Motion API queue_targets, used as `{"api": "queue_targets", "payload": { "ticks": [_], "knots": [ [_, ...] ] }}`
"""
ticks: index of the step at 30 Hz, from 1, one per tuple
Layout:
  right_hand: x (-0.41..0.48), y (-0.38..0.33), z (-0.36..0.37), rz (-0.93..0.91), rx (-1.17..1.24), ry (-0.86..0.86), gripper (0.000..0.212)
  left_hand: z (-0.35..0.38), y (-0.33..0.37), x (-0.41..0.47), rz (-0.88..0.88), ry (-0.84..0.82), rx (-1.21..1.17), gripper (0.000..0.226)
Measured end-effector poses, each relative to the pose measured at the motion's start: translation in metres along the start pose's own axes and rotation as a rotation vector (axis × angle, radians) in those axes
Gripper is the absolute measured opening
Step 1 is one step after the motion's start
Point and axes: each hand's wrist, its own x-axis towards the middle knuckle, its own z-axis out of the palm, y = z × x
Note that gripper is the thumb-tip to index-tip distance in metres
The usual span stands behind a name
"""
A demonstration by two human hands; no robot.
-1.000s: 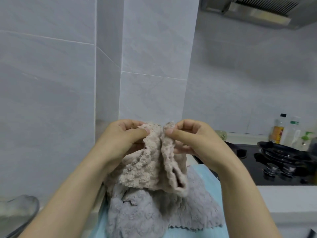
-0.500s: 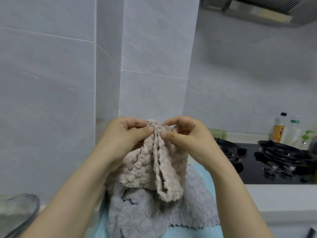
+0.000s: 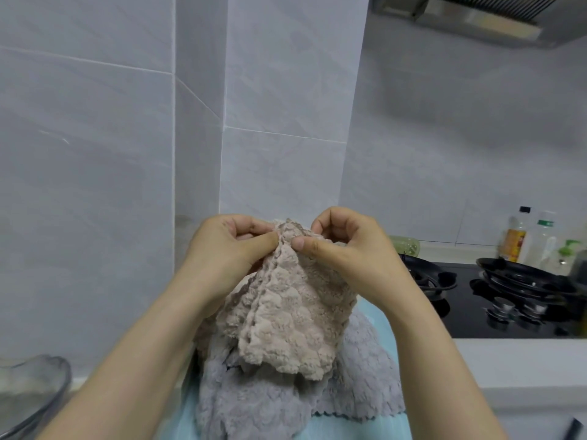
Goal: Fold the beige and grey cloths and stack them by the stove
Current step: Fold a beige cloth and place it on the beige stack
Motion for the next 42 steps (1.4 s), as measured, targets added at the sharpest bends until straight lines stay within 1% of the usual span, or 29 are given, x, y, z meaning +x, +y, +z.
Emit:
{"api": "queue_targets", "payload": {
  "ticks": [4, 7, 9, 12, 15, 17, 22, 24, 26, 28, 30, 33, 34, 37, 39, 40, 42],
  "knots": [
    [0.000, 0.002, -0.001, 0.017, 0.015, 0.018, 0.027, -0.001, 0.005, -0.003, -0.025, -0.102, -0.122, 0.014],
    [0.001, 0.004, -0.001, 0.013, 0.023, 0.031, 0.028, -0.001, 0.006, -0.003, -0.012, -0.139, -0.081, 0.015],
    [0.001, 0.004, 0.000, 0.009, 0.023, 0.036, 0.028, -0.002, 0.004, -0.002, 0.002, -0.109, -0.026, 0.015],
    [0.001, 0.005, 0.000, 0.017, 0.014, 0.026, 0.031, -0.001, 0.001, -0.001, 0.021, -0.091, -0.014, 0.018],
    [-0.001, 0.006, -0.006, 0.058, -0.063, -0.002, 0.033, -0.004, -0.001, 0.001, 0.069, -0.015, 0.004, 0.017],
    [-0.003, 0.007, -0.013, 0.075, -0.130, -0.021, 0.039, -0.008, -0.001, 0.002, 0.110, 0.030, 0.015, 0.019],
    [-0.005, 0.010, -0.020, 0.008, -0.226, -0.037, 0.041, -0.011, -0.005, 0.005, 0.205, 0.088, 0.131, 0.024],
    [-0.003, 0.013, -0.019, -0.032, -0.251, -0.007, 0.039, -0.009, -0.007, 0.005, 0.246, 0.112, 0.211, 0.024],
    [0.000, 0.016, -0.016, -0.092, -0.326, 0.053, 0.035, -0.008, -0.006, 0.004, 0.264, 0.140, 0.272, 0.026],
    [0.002, 0.018, -0.013, -0.145, -0.373, 0.128, 0.034, -0.006, -0.003, 0.002, 0.276, 0.155, 0.289, 0.028],
    [0.005, 0.022, -0.011, -0.162, -0.394, 0.187, 0.034, -0.005, -0.002, 0.000, 0.274, 0.156, 0.267, 0.025],
    [0.008, 0.028, -0.011, -0.163, -0.418, 0.255, 0.036, -0.005, -0.003, 0.000, 0.271, 0.092, 0.266, 0.013],
    [0.009, 0.029, -0.011, -0.160, -0.431, 0.275, 0.038, -0.005, -0.004, 0.000, 0.287, 0.062, 0.304, 0.014],
    [0.008, 0.030, -0.013, -0.127, -0.427, 0.317, 0.039, -0.005, -0.006, 0.000, 0.377, 0.002, 0.442, 0.027],
    [0.007, 0.028, -0.014, -0.057, -0.315, 0.338, 0.032, -0.005, -0.006, 0.000, 0.424, -0.028, 0.468, 0.032],
    [0.007, 0.028, -0.015, 0.010, -0.240, 0.322, 0.037, -0.005, -0.006, 0.000, 0.444, -0.037, 0.467, 0.034],
    [0.007, 0.028, -0.013, 0.187, -0.056, 0.209, 0.065, -0.006, -0.004, -0.001, 0.486, -0.030, 0.450, 0.035]
  ]
}}
